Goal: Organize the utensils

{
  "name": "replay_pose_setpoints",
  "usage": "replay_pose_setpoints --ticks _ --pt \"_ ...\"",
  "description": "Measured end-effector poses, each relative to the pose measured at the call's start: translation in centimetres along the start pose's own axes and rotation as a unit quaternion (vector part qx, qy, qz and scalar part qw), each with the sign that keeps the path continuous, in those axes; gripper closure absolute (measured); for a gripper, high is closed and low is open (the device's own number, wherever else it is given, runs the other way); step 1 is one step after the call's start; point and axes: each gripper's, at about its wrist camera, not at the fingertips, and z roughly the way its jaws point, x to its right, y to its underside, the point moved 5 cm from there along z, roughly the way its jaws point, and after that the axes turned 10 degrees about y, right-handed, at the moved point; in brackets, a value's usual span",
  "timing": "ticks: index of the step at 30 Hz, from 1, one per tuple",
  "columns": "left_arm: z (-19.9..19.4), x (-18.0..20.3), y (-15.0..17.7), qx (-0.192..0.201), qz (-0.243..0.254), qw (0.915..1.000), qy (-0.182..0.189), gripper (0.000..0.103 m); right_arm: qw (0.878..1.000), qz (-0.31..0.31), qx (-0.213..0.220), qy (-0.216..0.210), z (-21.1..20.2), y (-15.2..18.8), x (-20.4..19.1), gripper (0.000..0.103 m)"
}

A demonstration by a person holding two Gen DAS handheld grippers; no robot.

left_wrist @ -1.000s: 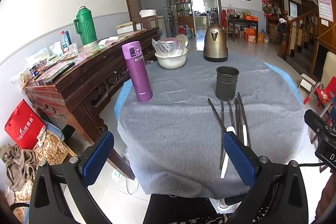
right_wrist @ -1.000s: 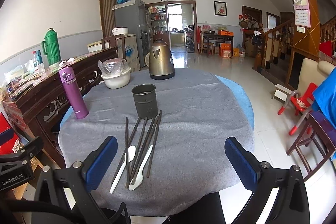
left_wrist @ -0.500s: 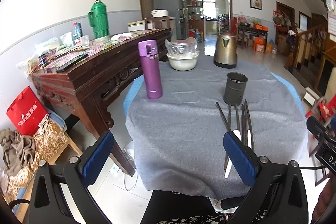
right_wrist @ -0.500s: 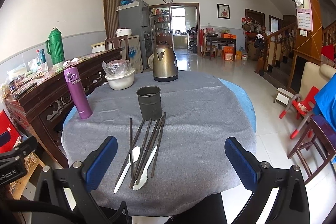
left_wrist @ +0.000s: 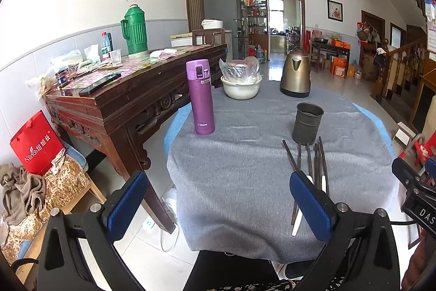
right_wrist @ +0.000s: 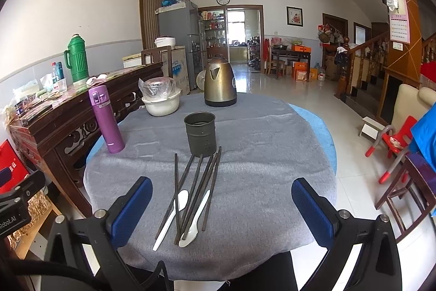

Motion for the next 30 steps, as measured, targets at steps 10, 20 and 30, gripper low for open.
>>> replay_pose_setpoints --ticks 10,20,30 --pt "0.6 0.1 0.3 -0.015 0.001 0.9999 0.001 0.000 1.000 0.011 -0.007 -0.001 0.4 0.1 0.4 0.000" --pt "1.7 0.0 0.2 -0.027 0.001 0.9996 -0.001 0.000 1.000 0.012 -0.018 -0.007 2.0 -0.4 -0.1 0.000" --pt "5.6 0.4 -0.7 -0.057 0.026 0.9975 0.033 0.000 0.997 0.030 -0.063 -0.033 7.1 -1.0 0.5 0.000"
